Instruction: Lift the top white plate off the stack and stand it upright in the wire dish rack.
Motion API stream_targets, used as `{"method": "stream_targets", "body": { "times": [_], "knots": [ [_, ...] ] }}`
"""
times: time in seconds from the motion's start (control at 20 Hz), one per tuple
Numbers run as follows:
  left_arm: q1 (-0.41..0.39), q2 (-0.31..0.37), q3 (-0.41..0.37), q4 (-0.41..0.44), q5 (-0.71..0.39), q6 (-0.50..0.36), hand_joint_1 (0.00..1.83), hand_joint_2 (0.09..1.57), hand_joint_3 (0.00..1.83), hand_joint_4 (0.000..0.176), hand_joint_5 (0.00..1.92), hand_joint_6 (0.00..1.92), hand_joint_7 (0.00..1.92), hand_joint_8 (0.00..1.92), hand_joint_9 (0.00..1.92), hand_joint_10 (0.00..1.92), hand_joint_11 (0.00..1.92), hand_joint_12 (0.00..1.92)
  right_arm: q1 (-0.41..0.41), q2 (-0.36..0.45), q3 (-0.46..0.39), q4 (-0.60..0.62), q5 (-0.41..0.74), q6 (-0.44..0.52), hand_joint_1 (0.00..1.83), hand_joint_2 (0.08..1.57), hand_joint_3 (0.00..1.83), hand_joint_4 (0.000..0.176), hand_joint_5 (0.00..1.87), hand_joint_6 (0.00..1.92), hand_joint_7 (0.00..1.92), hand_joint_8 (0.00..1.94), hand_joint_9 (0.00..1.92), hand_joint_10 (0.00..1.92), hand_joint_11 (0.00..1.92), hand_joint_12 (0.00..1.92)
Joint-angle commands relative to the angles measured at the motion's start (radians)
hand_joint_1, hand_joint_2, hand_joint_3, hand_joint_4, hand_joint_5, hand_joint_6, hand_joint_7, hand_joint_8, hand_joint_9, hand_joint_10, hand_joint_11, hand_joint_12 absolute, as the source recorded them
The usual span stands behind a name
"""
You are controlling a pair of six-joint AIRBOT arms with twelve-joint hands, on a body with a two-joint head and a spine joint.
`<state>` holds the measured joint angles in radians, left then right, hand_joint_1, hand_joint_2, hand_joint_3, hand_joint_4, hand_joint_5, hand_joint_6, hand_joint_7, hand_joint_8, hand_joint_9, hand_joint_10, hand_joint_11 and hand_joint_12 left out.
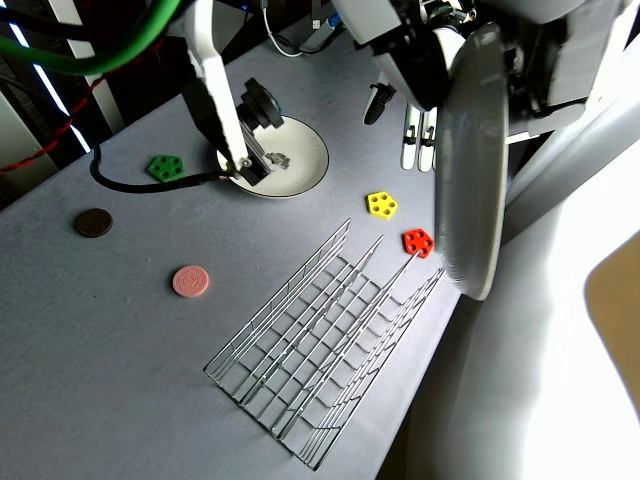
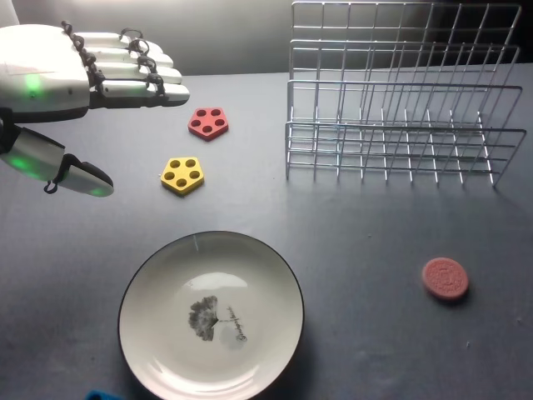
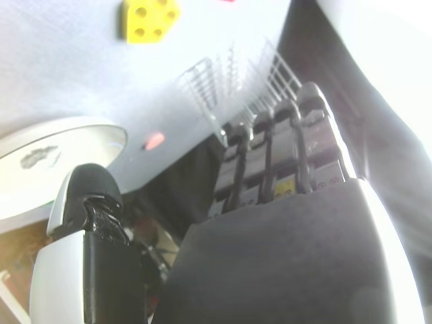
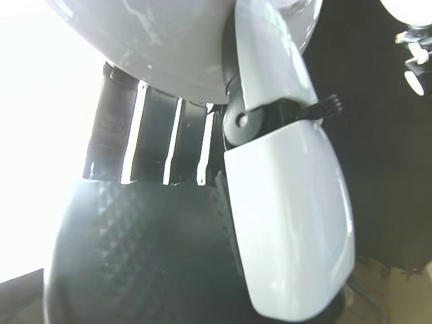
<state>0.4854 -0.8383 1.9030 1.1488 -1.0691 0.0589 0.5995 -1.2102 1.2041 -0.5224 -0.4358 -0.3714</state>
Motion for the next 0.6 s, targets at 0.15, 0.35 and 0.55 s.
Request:
{"method": "stream_targets", "body": {
  "times": [0.15,0.35,0.55],
  "knots": [
    [-0.037,0.003,0.008,-0.064,-0.051,0.001,0.39,1.1,0.0,0.0,0.04,0.0,0.02,0.0,0.01,0.0,0.0,0.12,0.038,0.024,-0.012,-0.02,0.073,-0.001,1.48,1.14,0.0,0.0,0.75,1.23,0.86,0.89,0.97,0.95,0.81,1.55],
    [-0.043,0.002,0.01,-0.057,-0.052,0.001,0.38,1.1,0.0,0.0,0.03,0.0,0.03,0.0,0.01,0.0,0.0,0.13,0.048,0.043,-0.027,-0.019,0.033,0.0,1.48,1.14,0.0,0.0,0.76,1.22,0.86,0.88,0.97,0.95,0.8,1.56],
    [-0.048,0.0,0.008,-0.056,-0.048,-0.005,0.35,1.11,0.0,0.0,0.01,0.0,0.0,0.0,0.0,0.0,0.01,0.01,0.052,0.061,-0.033,-0.01,0.012,0.005,1.48,1.14,0.0,0.0,0.74,1.21,0.84,0.92,0.97,0.97,0.8,1.57]
  ]
}}
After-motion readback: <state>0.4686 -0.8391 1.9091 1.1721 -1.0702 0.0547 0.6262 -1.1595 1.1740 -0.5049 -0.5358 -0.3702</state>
